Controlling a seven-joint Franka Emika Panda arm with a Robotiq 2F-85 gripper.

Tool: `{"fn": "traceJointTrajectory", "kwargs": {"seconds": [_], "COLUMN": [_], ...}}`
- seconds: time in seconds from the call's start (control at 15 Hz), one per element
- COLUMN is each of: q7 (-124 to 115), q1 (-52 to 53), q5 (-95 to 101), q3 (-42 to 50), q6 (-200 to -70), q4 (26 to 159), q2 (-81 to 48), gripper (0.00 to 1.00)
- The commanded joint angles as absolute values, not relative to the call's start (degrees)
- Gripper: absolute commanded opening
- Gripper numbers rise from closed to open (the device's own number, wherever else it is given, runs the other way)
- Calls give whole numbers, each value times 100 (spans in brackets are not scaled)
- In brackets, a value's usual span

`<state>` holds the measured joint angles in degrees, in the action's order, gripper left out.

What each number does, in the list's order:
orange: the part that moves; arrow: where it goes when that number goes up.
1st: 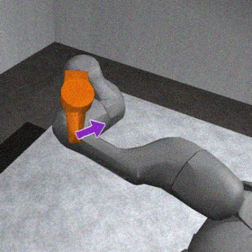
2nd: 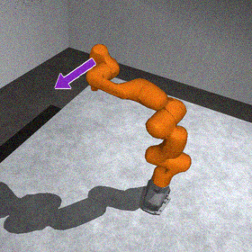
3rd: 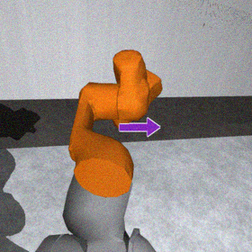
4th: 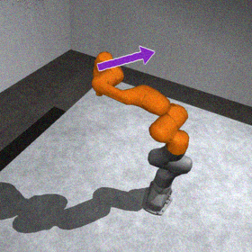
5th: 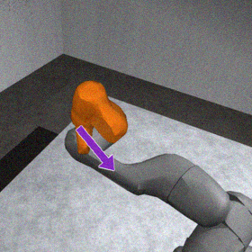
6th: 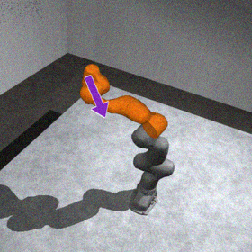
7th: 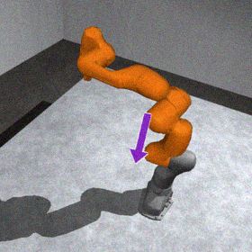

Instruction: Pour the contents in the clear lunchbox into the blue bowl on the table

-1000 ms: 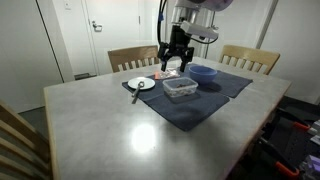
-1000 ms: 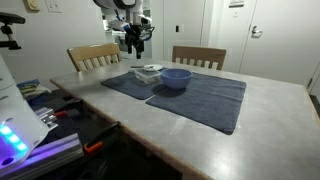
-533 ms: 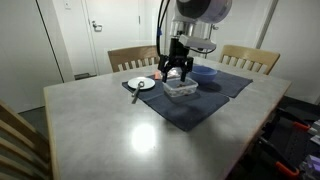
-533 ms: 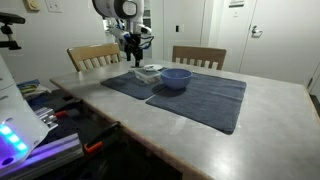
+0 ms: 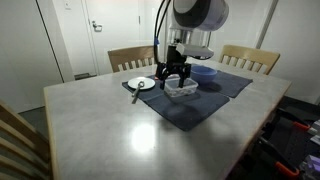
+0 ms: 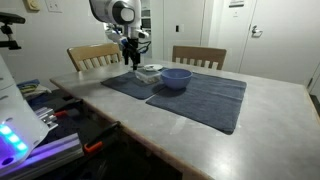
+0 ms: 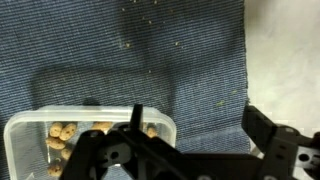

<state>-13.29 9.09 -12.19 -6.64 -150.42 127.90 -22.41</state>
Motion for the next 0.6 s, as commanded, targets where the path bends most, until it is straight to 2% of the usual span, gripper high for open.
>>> {"fn": "traceJointTrajectory", "kwargs": {"seconds": [0.0,0.53], "q7": [-1398,-1283], "q1": [952,877], "q5": [-1129,-1213], "q3": [-618,-657], "q6": [-15211,-15206], "q4": [12669,12537], "q2": [-2414,-2557], "gripper": [100,100]}}
